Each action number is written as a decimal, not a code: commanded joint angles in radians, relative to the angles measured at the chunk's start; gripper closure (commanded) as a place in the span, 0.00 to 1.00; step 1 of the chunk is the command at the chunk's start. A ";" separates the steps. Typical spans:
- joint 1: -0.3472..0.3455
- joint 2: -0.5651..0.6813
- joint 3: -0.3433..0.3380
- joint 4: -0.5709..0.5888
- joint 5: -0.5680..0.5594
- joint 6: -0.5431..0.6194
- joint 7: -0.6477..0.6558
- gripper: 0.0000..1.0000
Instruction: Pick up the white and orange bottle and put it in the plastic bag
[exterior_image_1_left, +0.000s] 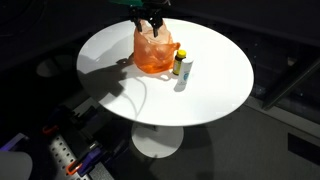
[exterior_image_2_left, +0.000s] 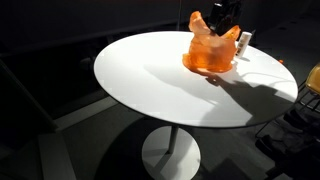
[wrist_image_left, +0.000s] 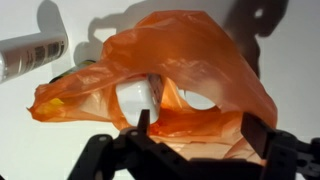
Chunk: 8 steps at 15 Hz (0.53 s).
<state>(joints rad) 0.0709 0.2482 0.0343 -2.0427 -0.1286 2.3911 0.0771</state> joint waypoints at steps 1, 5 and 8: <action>0.003 -0.093 -0.005 -0.033 -0.019 -0.041 -0.010 0.00; 0.009 -0.155 -0.007 -0.024 -0.061 -0.145 0.046 0.00; 0.006 -0.193 0.004 -0.011 -0.045 -0.254 0.061 0.00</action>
<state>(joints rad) 0.0727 0.1083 0.0343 -2.0466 -0.1702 2.2274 0.1020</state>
